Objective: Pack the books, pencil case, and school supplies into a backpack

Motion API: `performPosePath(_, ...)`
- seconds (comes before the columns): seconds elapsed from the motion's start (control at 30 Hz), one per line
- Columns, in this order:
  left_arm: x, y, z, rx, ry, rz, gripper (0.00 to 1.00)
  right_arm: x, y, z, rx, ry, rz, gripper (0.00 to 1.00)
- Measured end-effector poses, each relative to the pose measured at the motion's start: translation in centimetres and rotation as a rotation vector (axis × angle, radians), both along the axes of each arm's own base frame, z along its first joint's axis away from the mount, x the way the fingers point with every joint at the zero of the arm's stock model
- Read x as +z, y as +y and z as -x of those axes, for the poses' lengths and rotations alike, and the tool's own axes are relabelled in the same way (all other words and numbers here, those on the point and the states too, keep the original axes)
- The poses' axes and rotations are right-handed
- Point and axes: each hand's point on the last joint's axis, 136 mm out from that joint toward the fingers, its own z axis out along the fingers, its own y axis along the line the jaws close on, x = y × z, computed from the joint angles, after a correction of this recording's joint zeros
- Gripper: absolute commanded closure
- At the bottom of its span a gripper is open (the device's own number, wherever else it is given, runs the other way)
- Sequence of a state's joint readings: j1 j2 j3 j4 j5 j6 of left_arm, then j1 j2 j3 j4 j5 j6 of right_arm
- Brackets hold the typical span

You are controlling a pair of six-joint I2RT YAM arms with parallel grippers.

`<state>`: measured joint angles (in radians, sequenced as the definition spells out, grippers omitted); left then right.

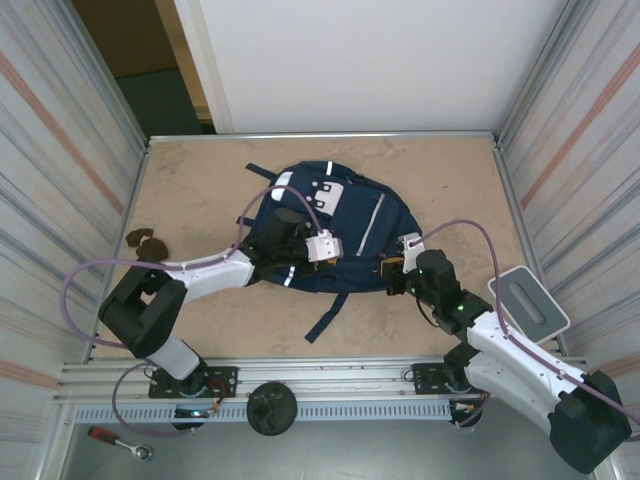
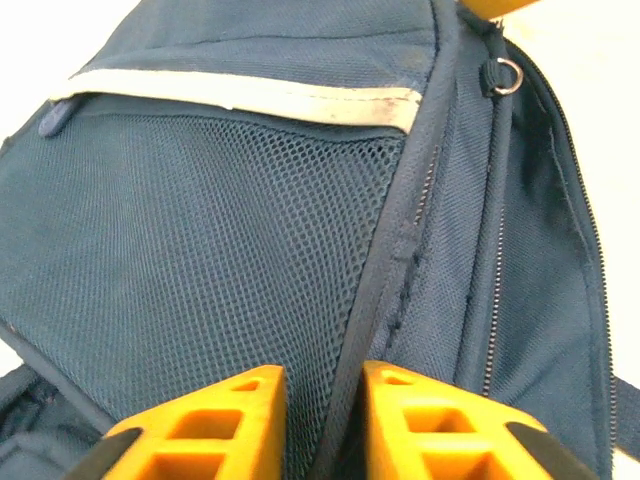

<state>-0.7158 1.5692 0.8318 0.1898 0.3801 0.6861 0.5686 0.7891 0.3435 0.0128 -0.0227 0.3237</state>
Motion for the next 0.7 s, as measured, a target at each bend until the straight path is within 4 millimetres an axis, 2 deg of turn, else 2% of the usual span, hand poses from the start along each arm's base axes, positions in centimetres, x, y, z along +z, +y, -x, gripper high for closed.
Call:
performPosePath(0.1, 0.3, -0.1, 0.6, -0.005, -0.018, -0.028, 0.44, -0.1, 0.2, 0.2, 0.014, 0.012, -0.007, 1.00)
performPosePath(0.27, 1.7, -1.8, 2.2, -0.049, -0.079, -0.044, 0.37, -0.2, 0.5, 0.4, 0.029, 0.022, -0.019, 1.00)
performPosePath(0.5, 3.5, -4.9, 2.2, -0.085, -0.177, -0.063, 0.38, 0.0, 0.8, 0.5, 0.039, 0.032, -0.047, 1.00)
performPosePath(0.63, 2.5, -6.0, 1.5, -0.094, -0.197, -0.101, 0.44, 0.1, 0.9, 0.6, 0.042, 0.035, -0.056, 1.00)
performPosePath(0.7, 1.7, -6.2, 1.3, -0.099, -0.200, -0.123, 0.51, 0.1, 0.9, 0.6, 0.043, 0.037, -0.057, 1.00)
